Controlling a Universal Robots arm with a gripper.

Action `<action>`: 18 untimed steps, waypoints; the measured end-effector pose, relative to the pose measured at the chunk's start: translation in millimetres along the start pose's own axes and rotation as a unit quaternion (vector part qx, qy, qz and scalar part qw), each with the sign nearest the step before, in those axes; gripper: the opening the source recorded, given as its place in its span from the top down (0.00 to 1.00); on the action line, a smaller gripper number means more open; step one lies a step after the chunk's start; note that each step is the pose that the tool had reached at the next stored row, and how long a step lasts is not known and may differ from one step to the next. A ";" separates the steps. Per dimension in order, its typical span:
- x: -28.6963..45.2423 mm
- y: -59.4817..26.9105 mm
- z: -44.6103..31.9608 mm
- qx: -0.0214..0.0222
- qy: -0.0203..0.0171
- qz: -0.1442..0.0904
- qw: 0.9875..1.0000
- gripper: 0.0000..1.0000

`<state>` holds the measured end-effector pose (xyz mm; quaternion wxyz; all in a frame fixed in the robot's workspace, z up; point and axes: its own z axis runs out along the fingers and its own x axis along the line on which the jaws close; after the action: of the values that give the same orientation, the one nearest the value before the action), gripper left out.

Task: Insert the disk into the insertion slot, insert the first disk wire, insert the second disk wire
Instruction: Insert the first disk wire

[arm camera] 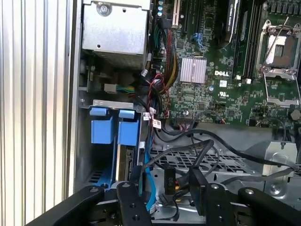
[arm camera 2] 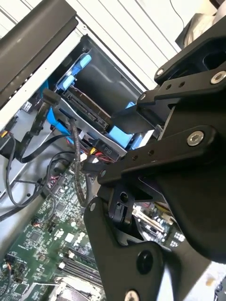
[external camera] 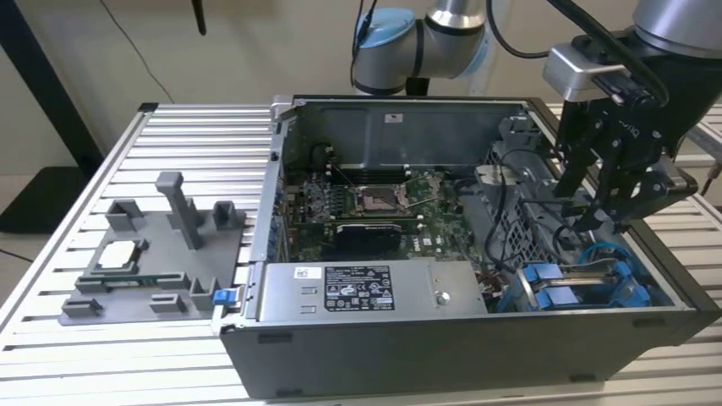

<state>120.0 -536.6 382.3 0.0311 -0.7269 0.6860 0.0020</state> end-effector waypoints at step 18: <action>0.1 -2.3 0.1 0.000 0.000 0.000 1.000 1.00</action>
<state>122.3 -536.6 382.2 0.0312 -0.7270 0.6860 0.0020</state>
